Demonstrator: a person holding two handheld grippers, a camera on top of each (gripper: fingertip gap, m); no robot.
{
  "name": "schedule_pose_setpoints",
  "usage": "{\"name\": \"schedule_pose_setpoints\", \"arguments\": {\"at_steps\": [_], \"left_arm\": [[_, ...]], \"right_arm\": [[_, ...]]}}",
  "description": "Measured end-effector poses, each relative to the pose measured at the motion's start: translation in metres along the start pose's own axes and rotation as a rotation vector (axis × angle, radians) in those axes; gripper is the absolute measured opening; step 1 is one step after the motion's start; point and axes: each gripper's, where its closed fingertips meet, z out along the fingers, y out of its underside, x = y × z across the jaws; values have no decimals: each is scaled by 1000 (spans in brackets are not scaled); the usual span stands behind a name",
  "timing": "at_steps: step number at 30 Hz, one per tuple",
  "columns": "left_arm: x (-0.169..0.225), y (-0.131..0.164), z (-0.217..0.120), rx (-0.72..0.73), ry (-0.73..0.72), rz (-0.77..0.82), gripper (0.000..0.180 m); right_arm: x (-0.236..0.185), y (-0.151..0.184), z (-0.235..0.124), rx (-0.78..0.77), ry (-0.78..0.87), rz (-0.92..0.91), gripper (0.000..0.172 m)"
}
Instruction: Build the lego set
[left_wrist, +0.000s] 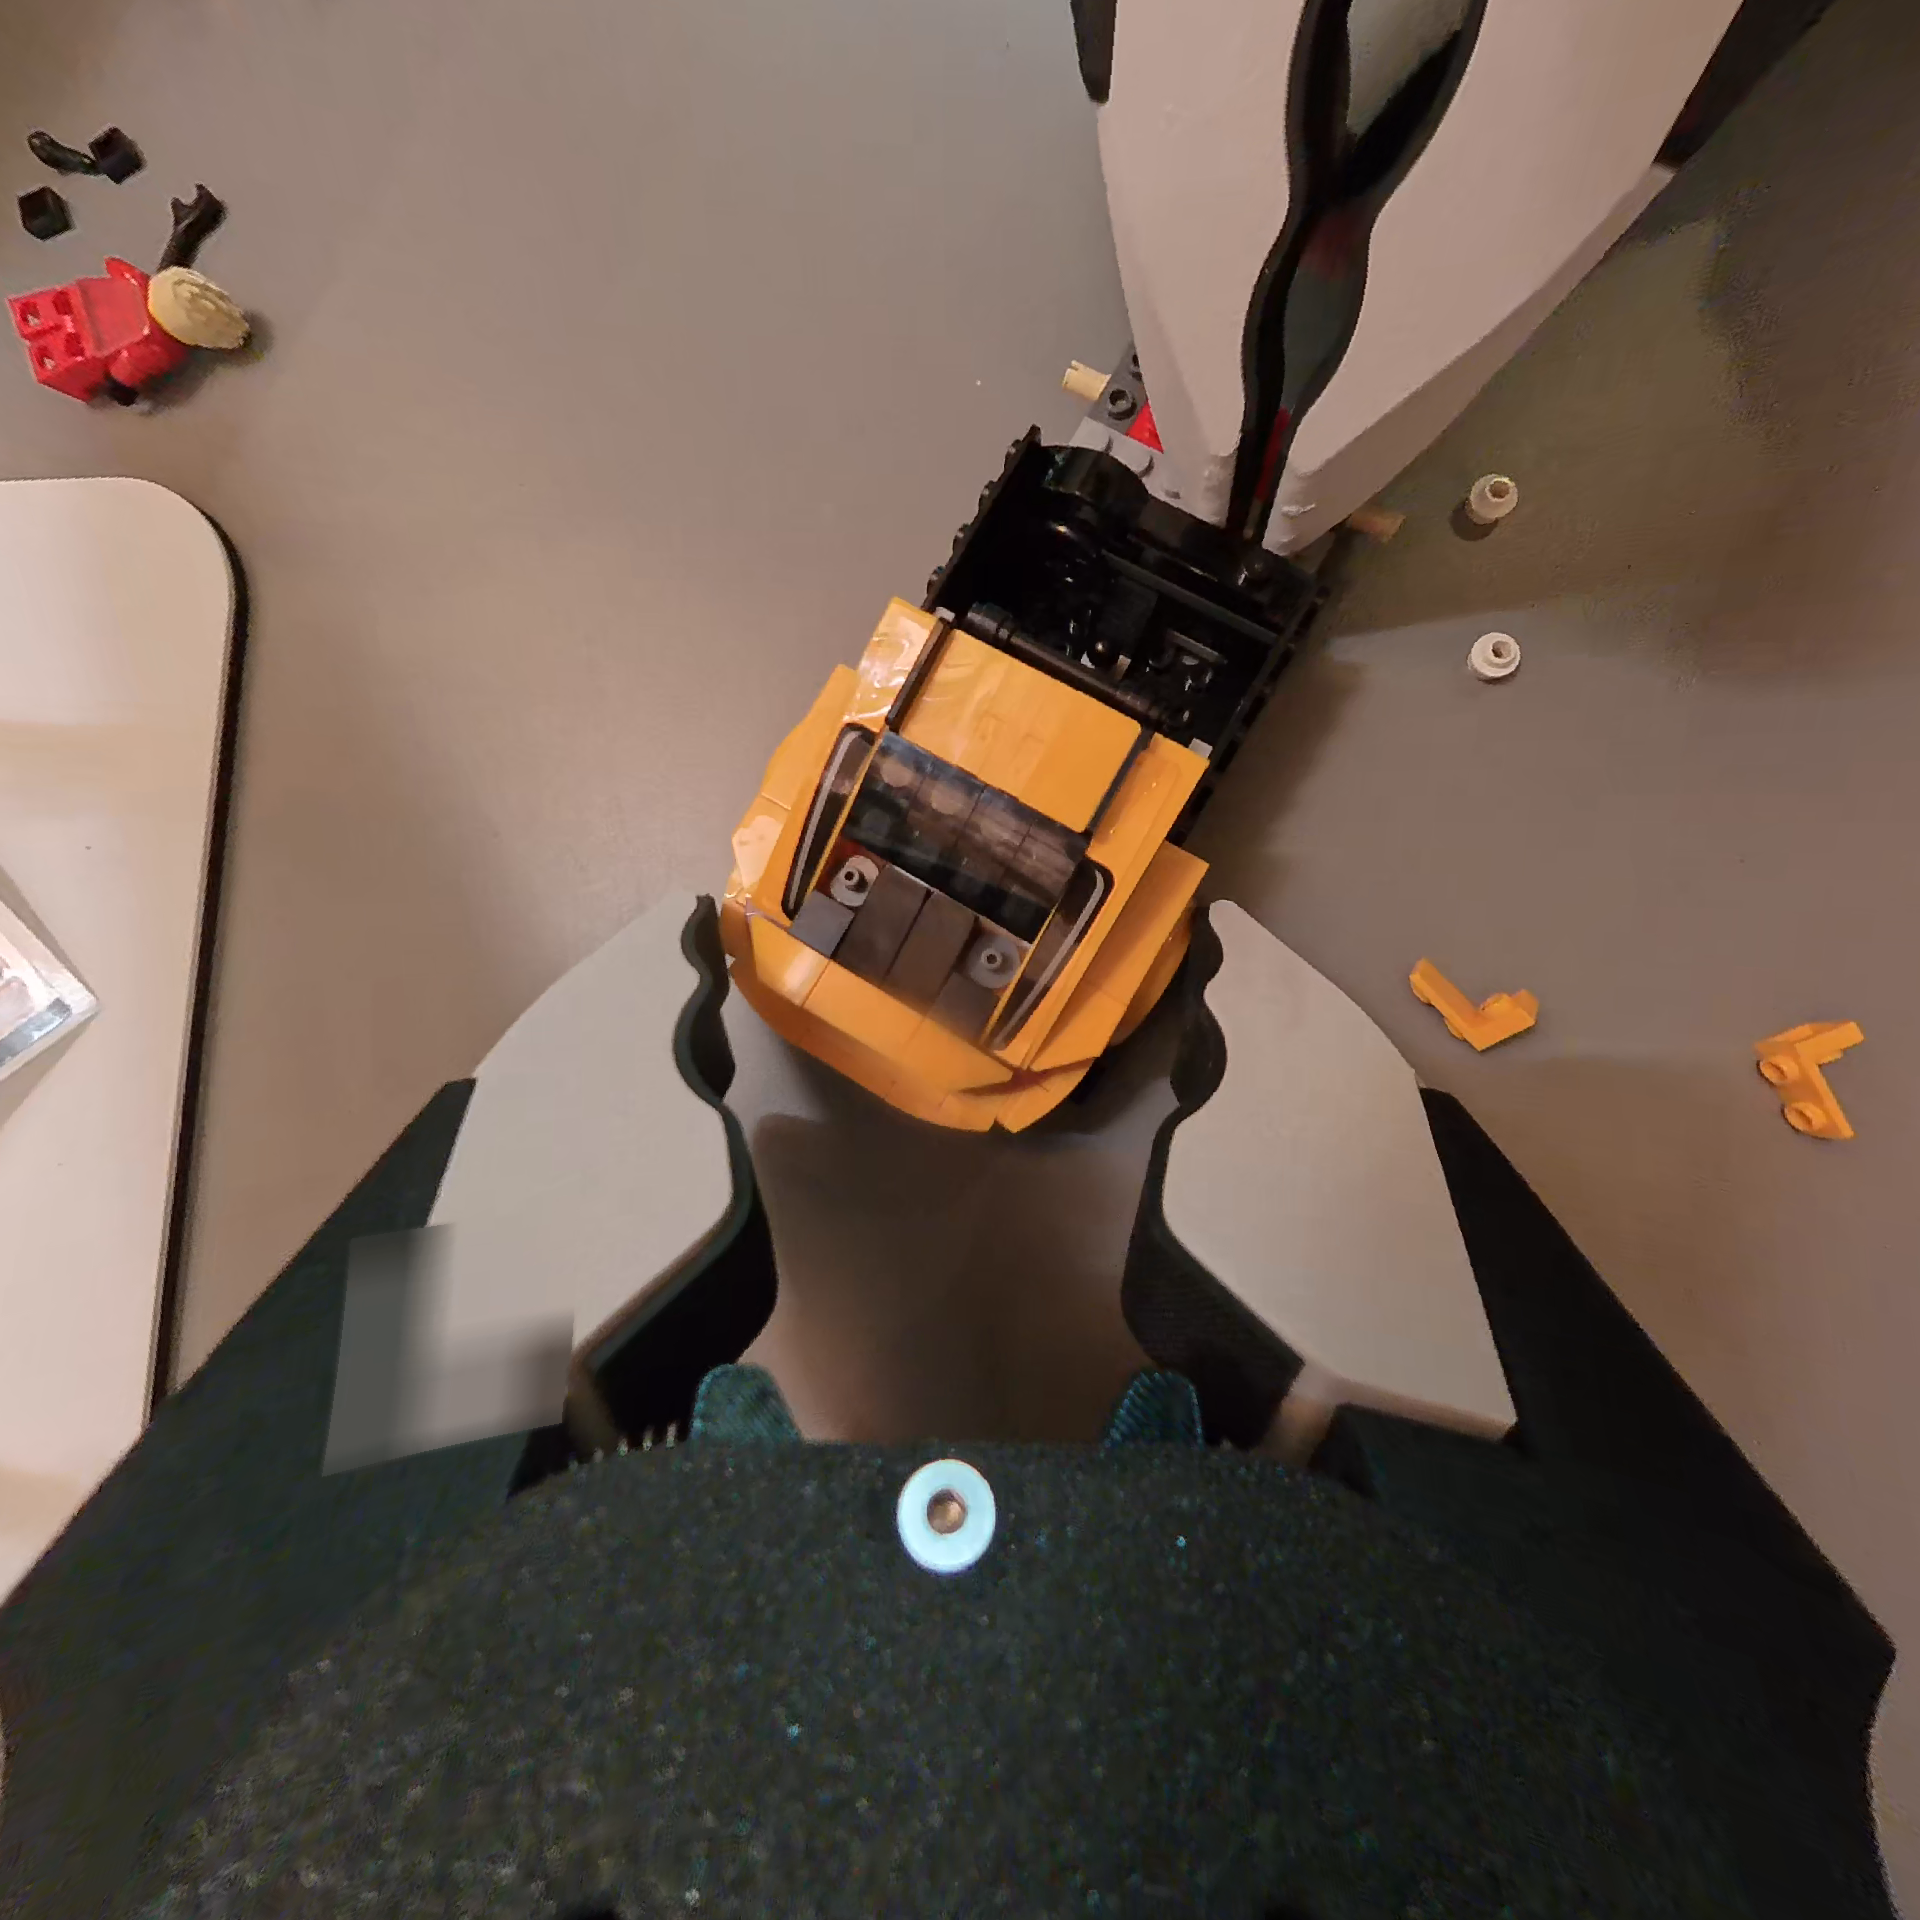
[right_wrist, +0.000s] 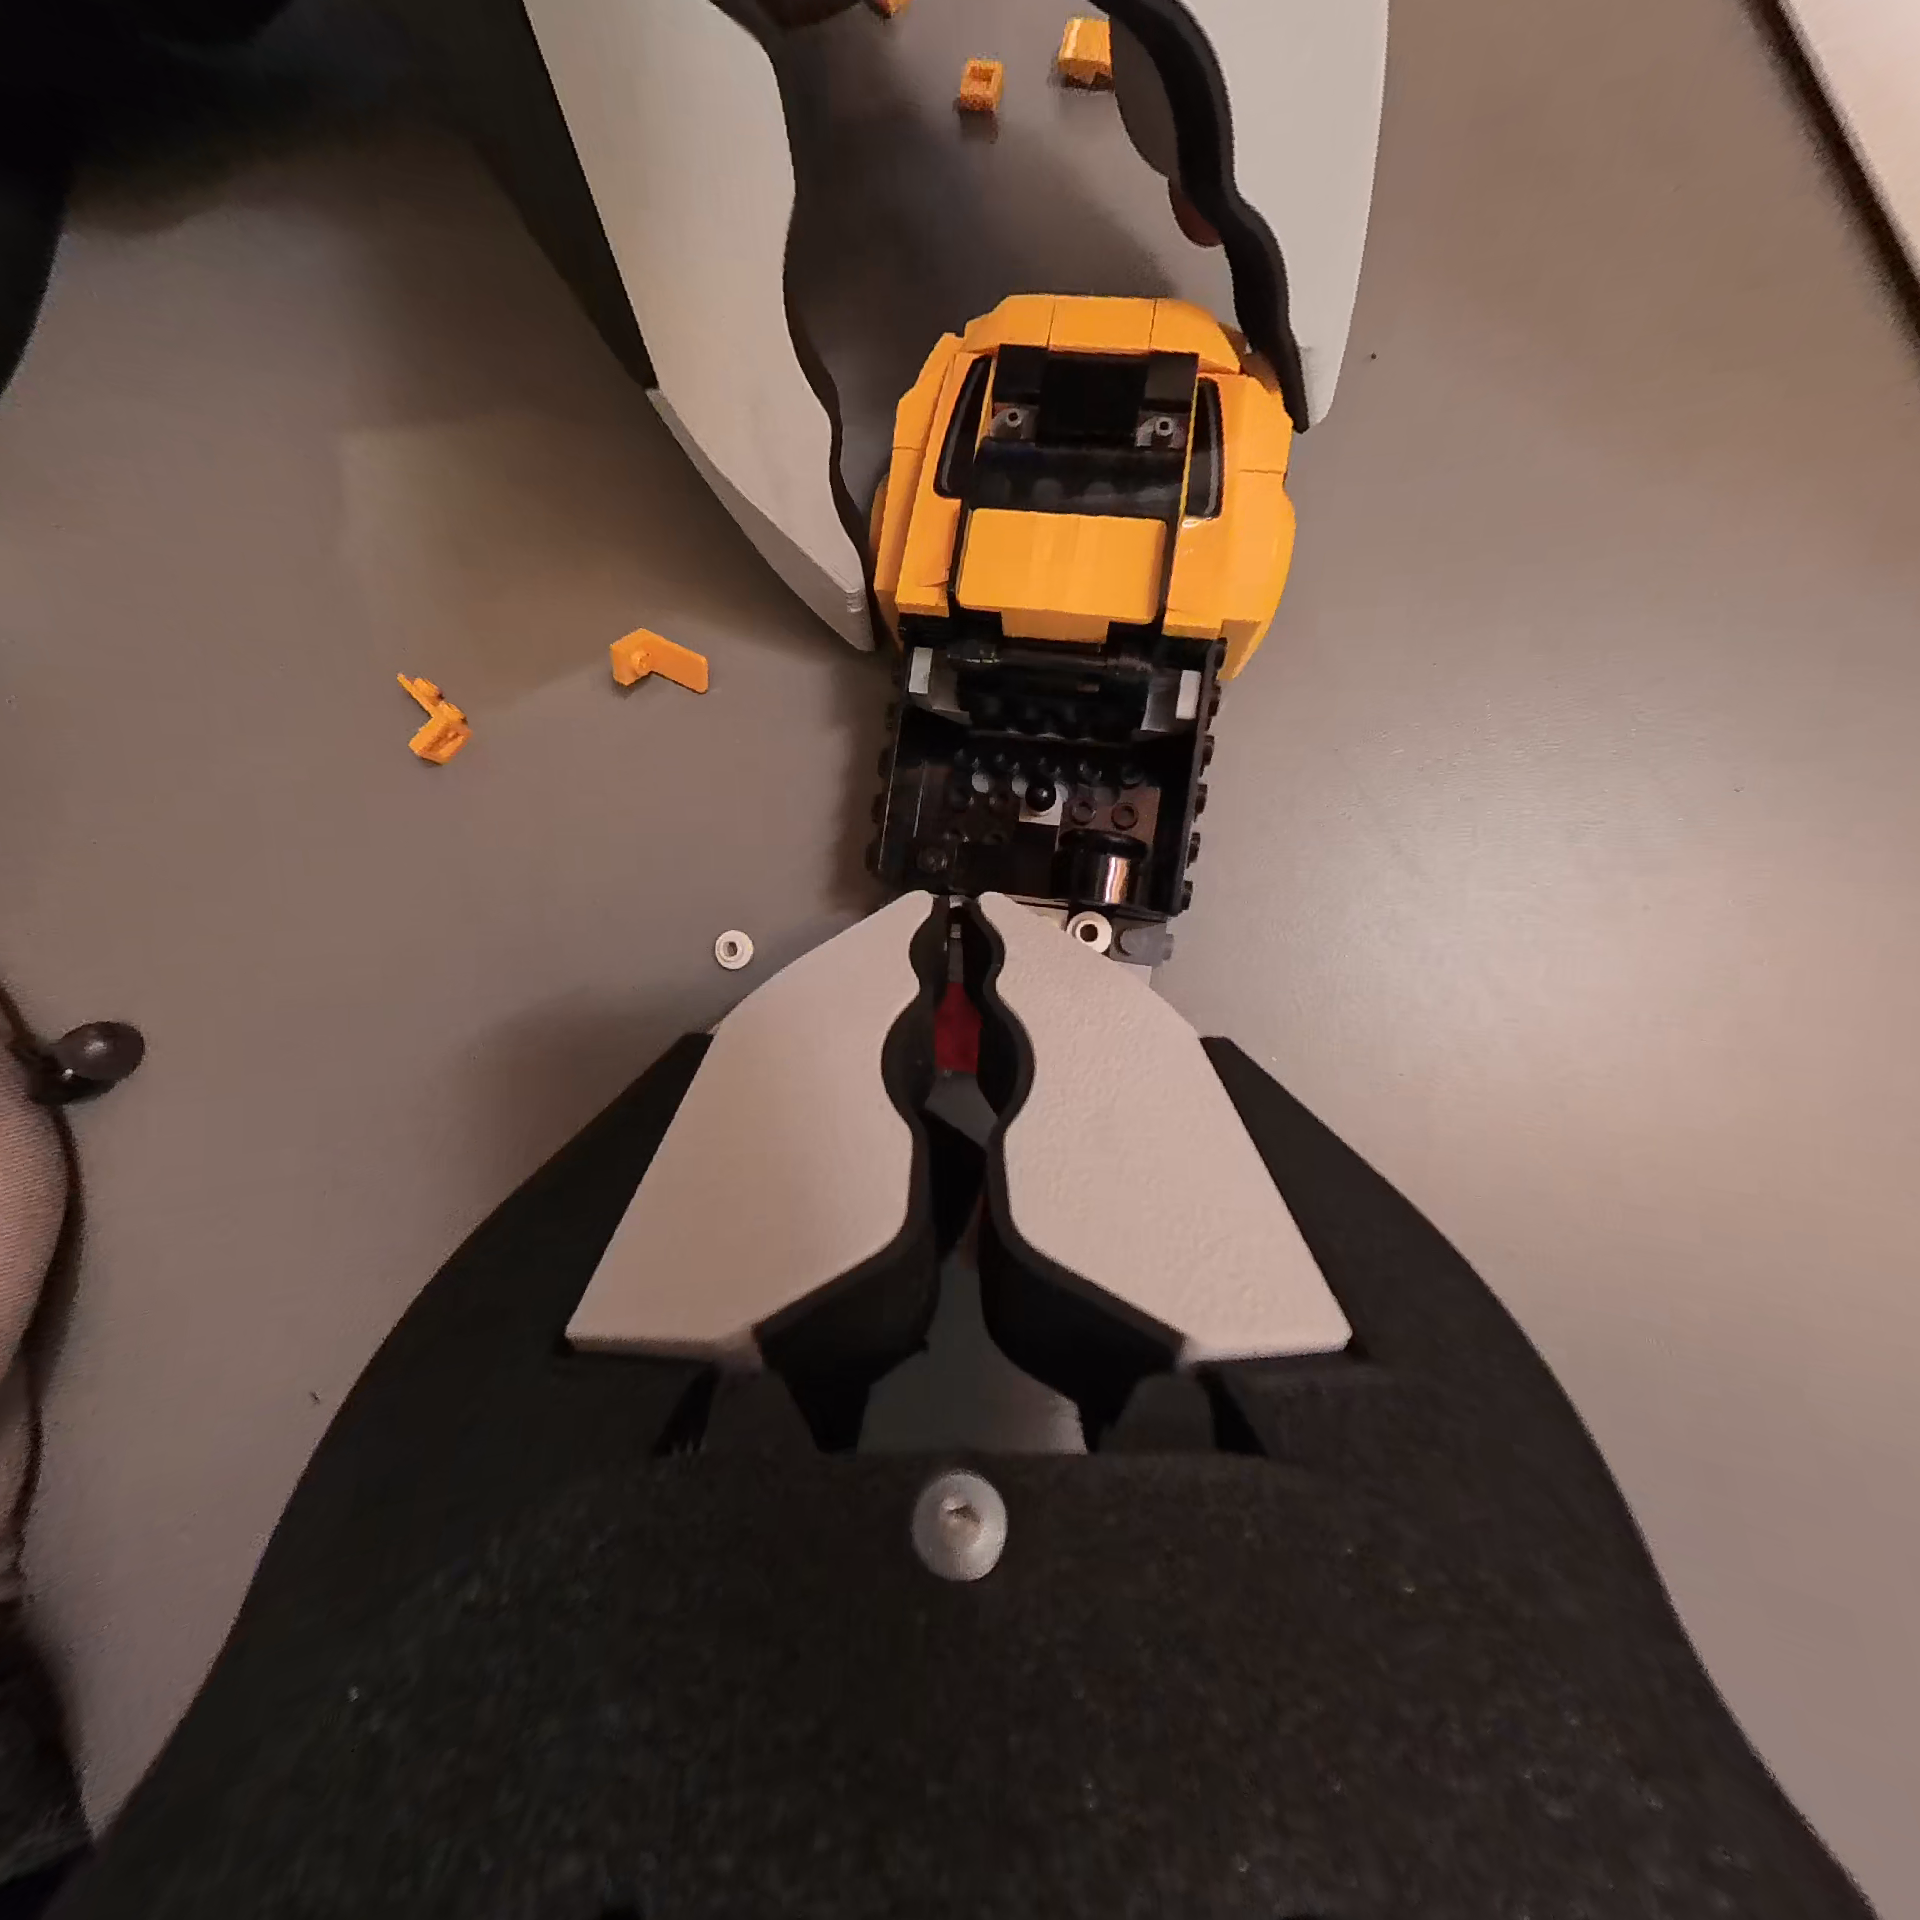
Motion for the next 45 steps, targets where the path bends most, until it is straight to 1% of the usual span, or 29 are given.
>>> {"name": "schedule_pose_setpoints", "arguments": {"at_steps": [4, 10, 18, 19, 21, 27, 29, 33, 34, 37, 38, 43, 45], "left_arm": [[0, 0, 0, -5, -2, -2, 84], [0, 0, 0, 2, -1, 0, 84], [0, 0, 0, 17, 6, 8, 84], [0, 0, -1, 20, 9, 10, 84], [0, 1, -1, 24, 16, 5, 84], [0, 1, -1, 41, 25, 13, 84], [0, 1, -3, 57, 41, 10, 84], [1, -3, -10, 149, 130, -76, 84], [2, -4, -11, 171, 154, -97, 84], [3, -7, -13, 217, 200, -140, 84], [4, -8, -13, 230, 216, -154, 84], [4, -15, -16, 288, 290, -267, 83], [2, -17, -17, 302, 317, -331, 83]], "right_arm": [[0, 1, 0, -24, -1, -3, 3], [0, 1, 0, 39, 28, -31, 3], [-2, -2, 0, 113, 94, -119, 2], [-2, -2, 0, 131, 92, -104, 4], [-6, -2, -1, 161, 59, -81, 18], [-8, -6, -16, 282, 77, -99, 20], [-6, -6, -25, 333, 89, -151, 20], [7, 6, -41, 372, 226, -353, 26], [8, 9, -42, 375, 243, -381, 30], [6, 16, -37, 352, 259, -454, 40], [6, 18, -34, 340, 277, -494, 41], [2, 12, -21, 316, 347, -658, 40], [2, 8, -18, 322, 377, -706, 35]]}}
